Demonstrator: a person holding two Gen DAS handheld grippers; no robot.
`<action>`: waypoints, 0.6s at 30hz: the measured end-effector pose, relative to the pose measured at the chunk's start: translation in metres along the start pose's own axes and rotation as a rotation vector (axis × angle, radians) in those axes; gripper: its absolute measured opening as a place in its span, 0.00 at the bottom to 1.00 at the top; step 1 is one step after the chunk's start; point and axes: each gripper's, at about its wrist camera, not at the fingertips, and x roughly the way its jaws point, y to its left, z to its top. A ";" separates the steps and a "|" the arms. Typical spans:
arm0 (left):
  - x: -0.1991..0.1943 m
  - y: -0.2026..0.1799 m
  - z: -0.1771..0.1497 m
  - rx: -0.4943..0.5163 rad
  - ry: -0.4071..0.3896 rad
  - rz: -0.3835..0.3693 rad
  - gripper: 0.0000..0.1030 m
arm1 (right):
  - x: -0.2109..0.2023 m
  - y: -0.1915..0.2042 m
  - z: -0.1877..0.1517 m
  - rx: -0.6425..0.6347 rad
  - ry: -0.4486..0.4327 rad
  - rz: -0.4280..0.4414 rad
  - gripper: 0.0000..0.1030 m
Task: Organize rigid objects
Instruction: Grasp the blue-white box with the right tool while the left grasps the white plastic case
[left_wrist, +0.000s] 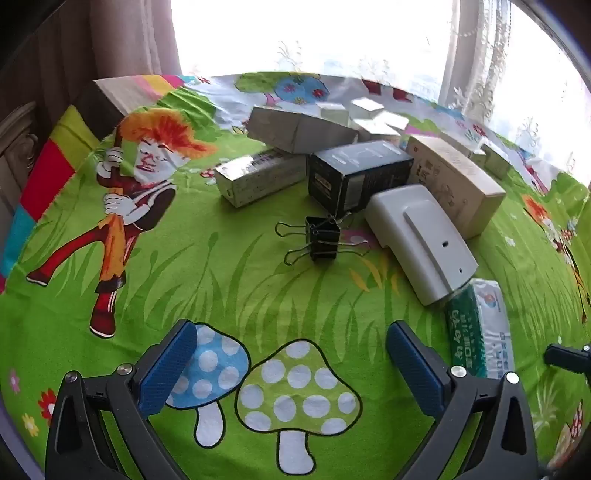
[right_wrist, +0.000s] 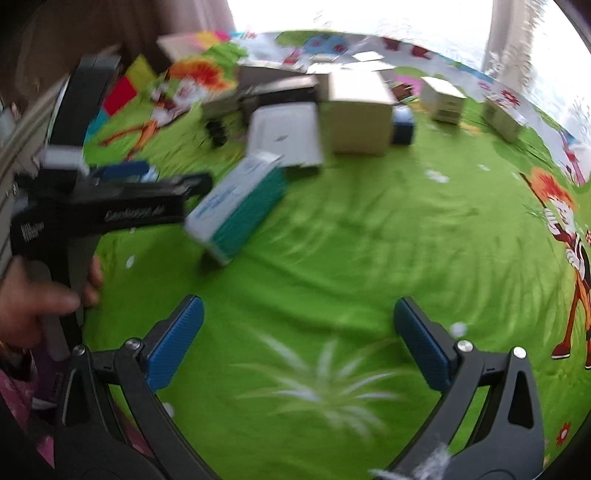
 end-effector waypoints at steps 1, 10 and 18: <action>0.000 0.003 0.003 0.000 0.042 -0.004 1.00 | 0.001 0.010 0.000 -0.025 0.003 -0.015 1.00; -0.015 0.067 -0.015 -0.171 0.051 0.101 1.00 | 0.042 0.048 0.051 -0.009 0.015 -0.085 1.00; 0.012 0.019 0.008 -0.175 0.112 0.123 1.00 | 0.025 0.004 0.050 0.011 -0.041 -0.091 0.33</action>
